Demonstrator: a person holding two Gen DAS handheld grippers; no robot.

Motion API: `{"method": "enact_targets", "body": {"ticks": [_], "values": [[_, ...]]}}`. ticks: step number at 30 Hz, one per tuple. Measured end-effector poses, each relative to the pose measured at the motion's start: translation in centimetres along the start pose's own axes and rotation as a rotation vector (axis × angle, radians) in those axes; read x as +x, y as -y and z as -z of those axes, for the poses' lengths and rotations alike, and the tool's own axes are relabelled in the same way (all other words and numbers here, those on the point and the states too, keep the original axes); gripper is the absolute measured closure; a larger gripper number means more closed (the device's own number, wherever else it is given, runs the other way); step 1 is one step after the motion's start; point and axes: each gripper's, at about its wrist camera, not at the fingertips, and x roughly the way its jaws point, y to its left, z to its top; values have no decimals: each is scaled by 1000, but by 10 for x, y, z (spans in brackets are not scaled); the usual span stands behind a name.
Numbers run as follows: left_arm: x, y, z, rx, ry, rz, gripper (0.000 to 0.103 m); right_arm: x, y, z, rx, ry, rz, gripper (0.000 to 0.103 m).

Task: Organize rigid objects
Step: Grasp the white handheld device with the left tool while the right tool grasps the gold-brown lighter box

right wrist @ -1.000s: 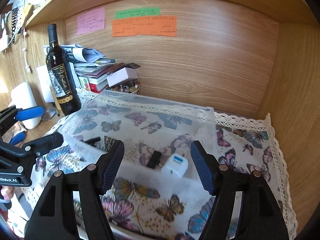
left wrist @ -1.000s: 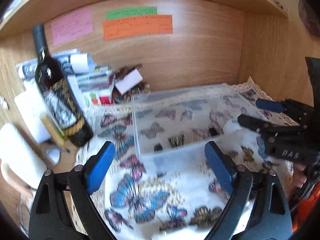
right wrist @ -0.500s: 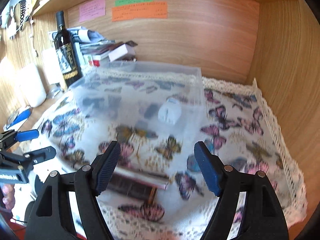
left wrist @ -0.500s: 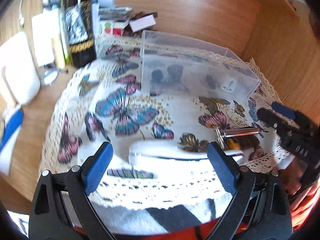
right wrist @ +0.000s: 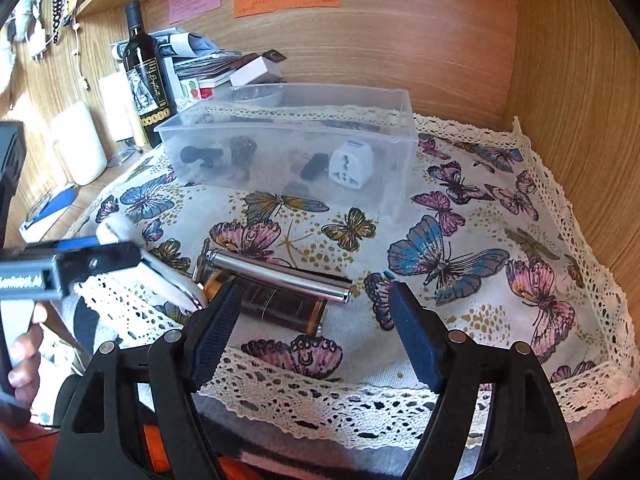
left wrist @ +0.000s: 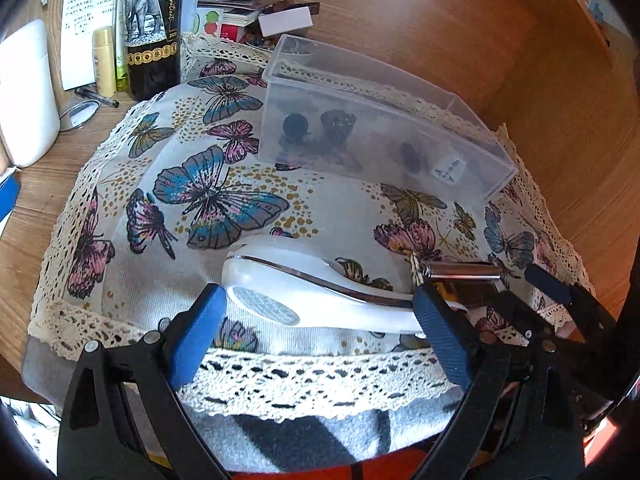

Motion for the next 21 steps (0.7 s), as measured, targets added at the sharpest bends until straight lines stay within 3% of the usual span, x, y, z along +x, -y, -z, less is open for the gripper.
{"method": "enact_targets", "body": {"ticks": [2,5,8,14,21], "values": [[4,-1,-8,-11,5,10,19,1,-2,1,-7,-4,-8,29],[19,-3,-20,-9,-29,21,40,4,-4,2,-13,-10,-29,29],[31,2,-24,30,-50,25,44,10,-7,3,-15,-23,-53,29],[38,32,-34,238,-39,-19,50,24,-11,2,-4,-60,-57,30],[41,36,-44,432,-2,-139,63,34,-19,-2,-5,-76,-65,29]]}}
